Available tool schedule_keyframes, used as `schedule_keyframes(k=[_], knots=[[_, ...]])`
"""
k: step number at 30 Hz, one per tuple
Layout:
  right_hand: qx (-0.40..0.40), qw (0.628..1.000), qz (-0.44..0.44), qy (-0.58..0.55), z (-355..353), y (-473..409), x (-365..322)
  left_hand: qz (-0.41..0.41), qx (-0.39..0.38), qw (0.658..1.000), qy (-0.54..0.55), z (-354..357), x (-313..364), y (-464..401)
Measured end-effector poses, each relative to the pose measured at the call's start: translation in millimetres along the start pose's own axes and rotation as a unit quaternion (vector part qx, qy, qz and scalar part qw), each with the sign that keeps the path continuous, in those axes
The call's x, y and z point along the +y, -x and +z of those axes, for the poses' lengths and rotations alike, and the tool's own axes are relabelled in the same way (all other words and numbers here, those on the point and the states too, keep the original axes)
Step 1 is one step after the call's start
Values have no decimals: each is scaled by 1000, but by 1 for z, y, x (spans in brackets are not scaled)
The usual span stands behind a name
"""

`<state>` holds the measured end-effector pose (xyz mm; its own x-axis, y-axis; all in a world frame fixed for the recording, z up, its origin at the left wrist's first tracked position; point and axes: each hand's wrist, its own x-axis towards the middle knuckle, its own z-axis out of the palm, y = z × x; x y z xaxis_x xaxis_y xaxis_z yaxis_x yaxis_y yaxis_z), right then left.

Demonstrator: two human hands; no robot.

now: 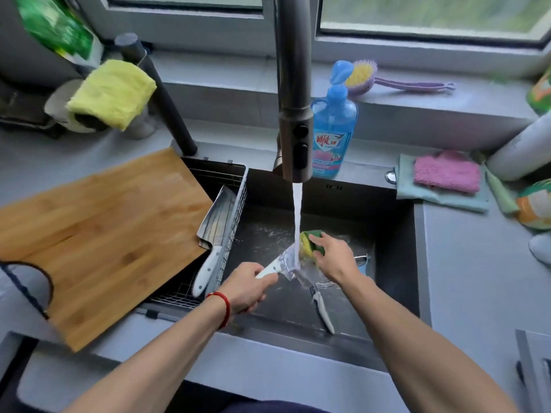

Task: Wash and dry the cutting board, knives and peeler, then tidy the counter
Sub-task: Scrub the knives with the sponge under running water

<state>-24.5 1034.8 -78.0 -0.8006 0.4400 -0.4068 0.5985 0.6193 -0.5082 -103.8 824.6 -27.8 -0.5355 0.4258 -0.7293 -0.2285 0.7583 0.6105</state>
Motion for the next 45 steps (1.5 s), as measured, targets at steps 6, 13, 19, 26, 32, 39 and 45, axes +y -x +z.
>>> schedule_keyframes(k=[6, 13, 19, 26, 32, 39, 45], knots=[[-10, 984, -180, 5, 11, 31, -7, 8, -26, 1000, 0, -9, 9, 1], [55, 998, -7, -29, -16, 5, -2, -6, -45, 998, 35, -9, 20, -3], [46, 995, 13, -89, -2, 6, -2, -17, -39, 998, 39, -5, 37, -2], [56, 974, 169, -143, -30, -24, 37, -20, -25, 999, 19, 0, 33, 10], [70, 969, 87, -220, -26, 2, 21, 89, 127, 950, -272, 9, 39, 2], [52, 975, 68, -204, 10, 23, 0, 165, 149, 855, -468, 32, 38, 7], [105, 960, 106, -239, 27, 22, 10, 212, 138, 812, -526, 30, 33, 14]])
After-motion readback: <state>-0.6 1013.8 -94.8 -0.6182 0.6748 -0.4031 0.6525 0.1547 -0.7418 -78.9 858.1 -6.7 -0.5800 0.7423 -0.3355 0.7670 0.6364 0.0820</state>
